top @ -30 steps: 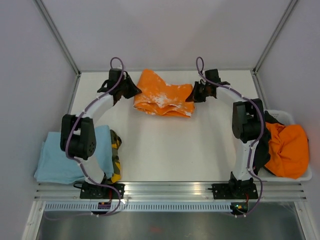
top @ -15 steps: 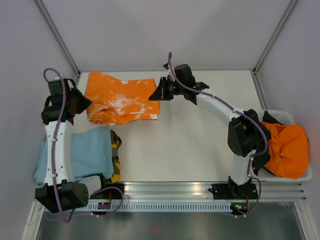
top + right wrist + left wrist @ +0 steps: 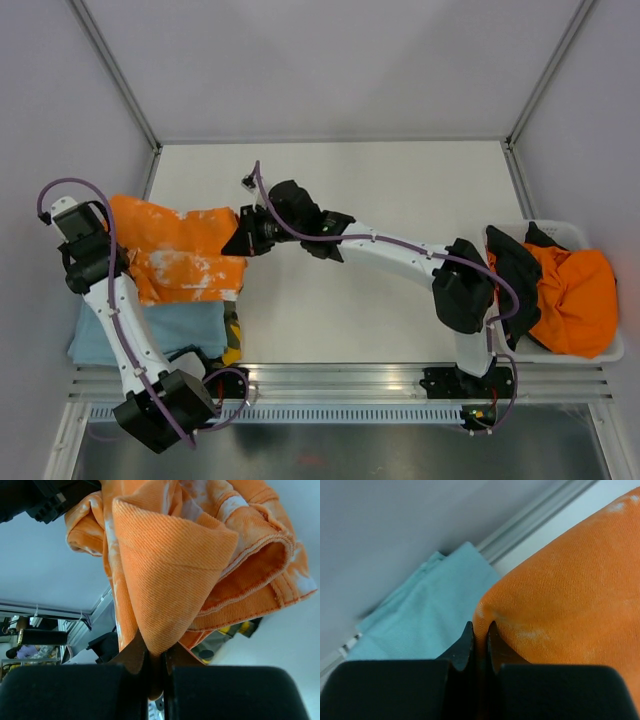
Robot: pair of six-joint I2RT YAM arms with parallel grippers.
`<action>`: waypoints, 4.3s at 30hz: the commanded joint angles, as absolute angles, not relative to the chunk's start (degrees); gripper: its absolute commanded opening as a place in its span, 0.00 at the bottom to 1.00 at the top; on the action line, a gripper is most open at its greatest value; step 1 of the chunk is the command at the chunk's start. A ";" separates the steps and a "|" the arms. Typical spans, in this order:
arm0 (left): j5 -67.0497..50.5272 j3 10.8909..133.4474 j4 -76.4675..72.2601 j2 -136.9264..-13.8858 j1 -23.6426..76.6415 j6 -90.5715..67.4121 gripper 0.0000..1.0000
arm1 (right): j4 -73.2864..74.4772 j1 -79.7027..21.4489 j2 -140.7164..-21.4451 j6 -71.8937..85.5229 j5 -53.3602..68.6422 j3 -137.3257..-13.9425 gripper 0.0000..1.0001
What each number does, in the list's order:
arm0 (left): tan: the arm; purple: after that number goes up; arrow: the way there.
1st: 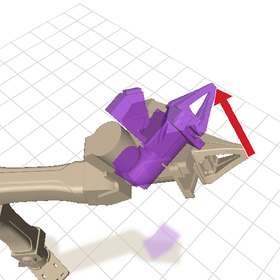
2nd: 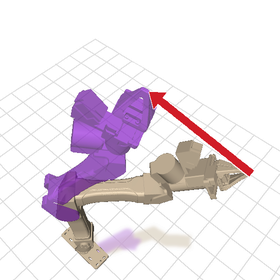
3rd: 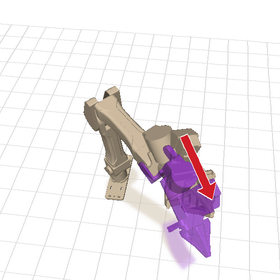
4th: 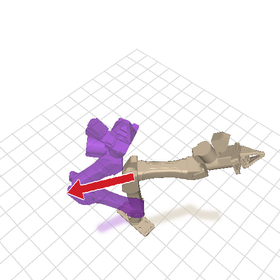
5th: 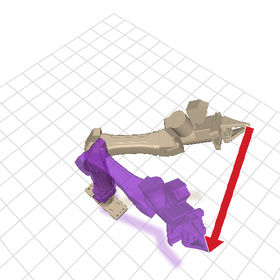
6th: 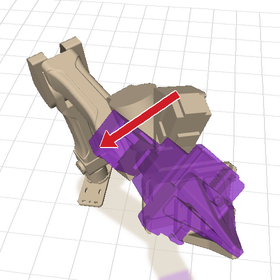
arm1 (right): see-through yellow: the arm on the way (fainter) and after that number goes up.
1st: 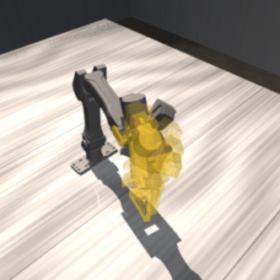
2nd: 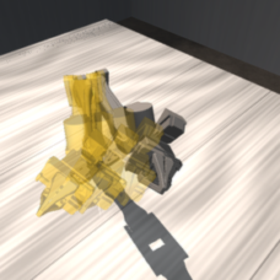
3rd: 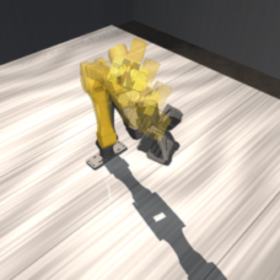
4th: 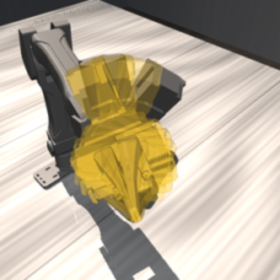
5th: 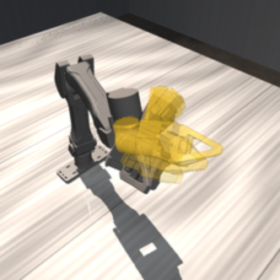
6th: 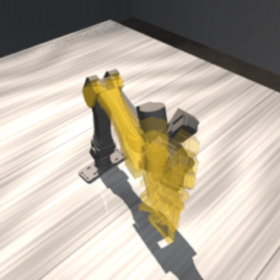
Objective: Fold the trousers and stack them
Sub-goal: Neatly place the folded trousers to the corner
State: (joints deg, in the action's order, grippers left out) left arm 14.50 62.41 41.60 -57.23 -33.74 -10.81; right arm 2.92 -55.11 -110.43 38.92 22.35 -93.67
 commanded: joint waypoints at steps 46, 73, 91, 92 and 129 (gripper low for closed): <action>50.97 37.27 -8.96 -56.07 -42.01 14.16 0.29 | 22.33 -62.05 -128.40 38.58 25.49 -104.41 0.00; 18.44 45.01 37.53 -34.45 -34.63 -34.53 0.02 | 23.21 -53.53 -107.84 29.88 15.47 -104.24 0.37; 38.67 28.83 48.59 -42.09 -35.95 -69.42 0.02 | 7.92 -55.10 -111.88 35.77 24.08 -95.63 0.19; 38.85 29.18 49.91 -42.45 -35.95 -71.61 0.02 | 7.65 -55.46 -112.15 35.68 24.00 -95.28 0.18; 44.04 46.56 60.39 -42.02 -36.04 -66.42 0.02 | 8.08 -60.39 -123.15 30.15 17.66 -107.67 0.20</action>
